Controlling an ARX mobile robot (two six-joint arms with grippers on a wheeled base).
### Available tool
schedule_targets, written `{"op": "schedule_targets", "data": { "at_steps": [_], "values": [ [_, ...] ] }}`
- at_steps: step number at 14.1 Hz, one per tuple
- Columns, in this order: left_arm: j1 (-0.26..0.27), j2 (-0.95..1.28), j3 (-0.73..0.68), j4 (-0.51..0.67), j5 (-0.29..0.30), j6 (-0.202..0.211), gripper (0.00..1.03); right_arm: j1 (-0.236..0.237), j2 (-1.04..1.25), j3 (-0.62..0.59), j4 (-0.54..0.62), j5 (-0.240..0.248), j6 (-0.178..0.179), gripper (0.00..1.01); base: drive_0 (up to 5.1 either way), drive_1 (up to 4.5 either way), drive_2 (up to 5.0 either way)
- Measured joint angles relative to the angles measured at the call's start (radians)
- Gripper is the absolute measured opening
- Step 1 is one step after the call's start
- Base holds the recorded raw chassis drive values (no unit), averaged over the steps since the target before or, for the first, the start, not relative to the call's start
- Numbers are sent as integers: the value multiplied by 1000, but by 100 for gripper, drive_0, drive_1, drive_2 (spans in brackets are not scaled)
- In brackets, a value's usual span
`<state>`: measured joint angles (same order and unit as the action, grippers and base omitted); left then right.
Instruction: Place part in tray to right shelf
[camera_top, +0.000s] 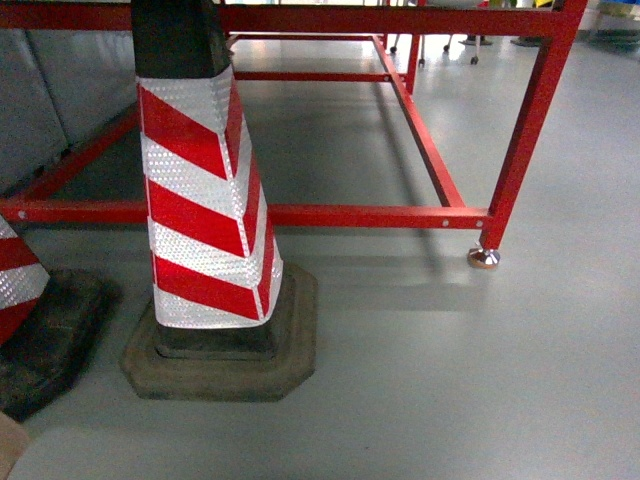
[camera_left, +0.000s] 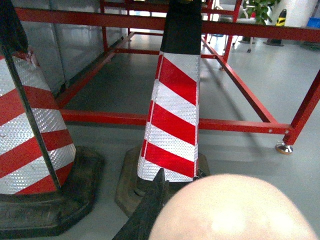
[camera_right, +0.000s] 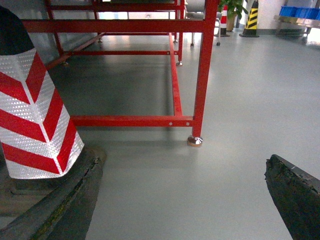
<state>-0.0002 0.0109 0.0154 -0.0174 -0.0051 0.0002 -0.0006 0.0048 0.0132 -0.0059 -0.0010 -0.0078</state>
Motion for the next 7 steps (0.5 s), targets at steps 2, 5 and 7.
{"op": "schedule_targets", "data": {
  "at_steps": [2,5,7],
  "values": [
    [0,0,0,9,0,0,12,0,0,0,0,0,0,98,0,434,-433],
    [0,0,0,8,5,1,12,0,0,0,1,1,0,98,0,434,-433],
    [0,0,0,10,4,-1,12,0,0,0,2,0,0,98,0,434,-433]
  ]
}}
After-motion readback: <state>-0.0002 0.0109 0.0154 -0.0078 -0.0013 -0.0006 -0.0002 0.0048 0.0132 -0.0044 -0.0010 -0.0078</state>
